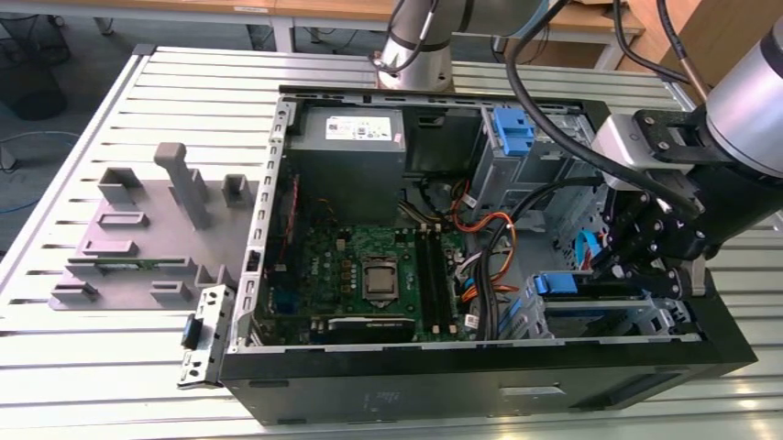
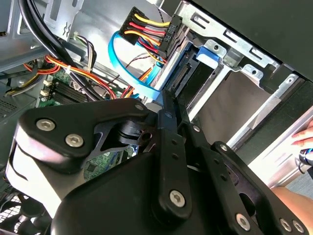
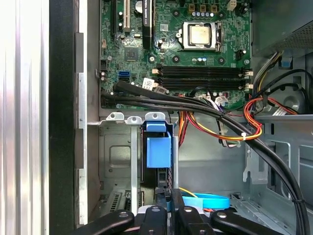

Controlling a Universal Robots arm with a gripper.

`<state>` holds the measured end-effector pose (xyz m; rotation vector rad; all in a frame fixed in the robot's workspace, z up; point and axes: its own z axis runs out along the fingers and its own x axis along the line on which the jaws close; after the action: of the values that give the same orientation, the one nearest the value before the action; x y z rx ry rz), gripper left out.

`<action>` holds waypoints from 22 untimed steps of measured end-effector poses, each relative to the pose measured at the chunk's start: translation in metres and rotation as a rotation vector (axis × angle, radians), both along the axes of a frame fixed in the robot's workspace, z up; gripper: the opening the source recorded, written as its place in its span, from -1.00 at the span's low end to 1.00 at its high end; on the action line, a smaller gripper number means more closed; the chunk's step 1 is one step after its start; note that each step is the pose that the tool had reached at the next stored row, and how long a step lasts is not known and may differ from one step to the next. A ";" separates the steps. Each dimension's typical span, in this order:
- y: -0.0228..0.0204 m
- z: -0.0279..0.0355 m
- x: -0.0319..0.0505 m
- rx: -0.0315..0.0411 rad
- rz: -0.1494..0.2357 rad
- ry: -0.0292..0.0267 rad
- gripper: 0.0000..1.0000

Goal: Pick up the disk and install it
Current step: 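Insert the first disk wire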

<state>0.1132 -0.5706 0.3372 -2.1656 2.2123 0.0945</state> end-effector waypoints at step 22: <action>0.0000 -0.0042 0.0005 0.0004 0.000 0.0000 -0.68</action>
<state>0.1137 -0.5706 0.3330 -2.1654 2.2120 0.0949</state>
